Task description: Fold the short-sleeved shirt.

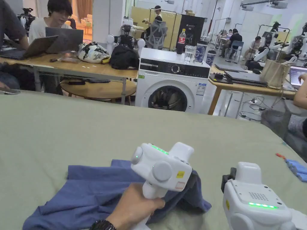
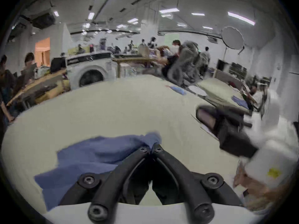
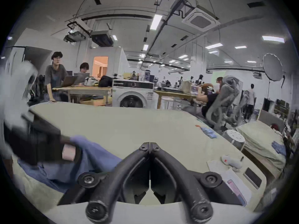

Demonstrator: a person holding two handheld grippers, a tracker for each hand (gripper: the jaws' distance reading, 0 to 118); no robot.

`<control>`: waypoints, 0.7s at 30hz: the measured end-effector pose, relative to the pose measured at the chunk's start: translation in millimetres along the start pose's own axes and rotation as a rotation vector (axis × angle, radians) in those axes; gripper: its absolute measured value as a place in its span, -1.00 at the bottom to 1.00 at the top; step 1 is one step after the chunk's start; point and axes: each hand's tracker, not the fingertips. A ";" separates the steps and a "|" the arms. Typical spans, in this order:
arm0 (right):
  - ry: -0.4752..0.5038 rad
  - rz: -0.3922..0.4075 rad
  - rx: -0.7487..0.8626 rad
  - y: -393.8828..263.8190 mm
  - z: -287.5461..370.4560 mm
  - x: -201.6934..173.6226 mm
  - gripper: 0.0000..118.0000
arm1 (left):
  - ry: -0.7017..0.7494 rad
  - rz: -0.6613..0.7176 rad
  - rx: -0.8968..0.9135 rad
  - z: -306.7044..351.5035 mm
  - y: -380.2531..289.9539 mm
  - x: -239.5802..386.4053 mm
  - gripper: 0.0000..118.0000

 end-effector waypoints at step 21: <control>0.179 -0.016 -0.051 0.3 0.1 -58.2 -1.00 | 0.338 0.228 0.167 106.1 -85.3 -63.7 -1.00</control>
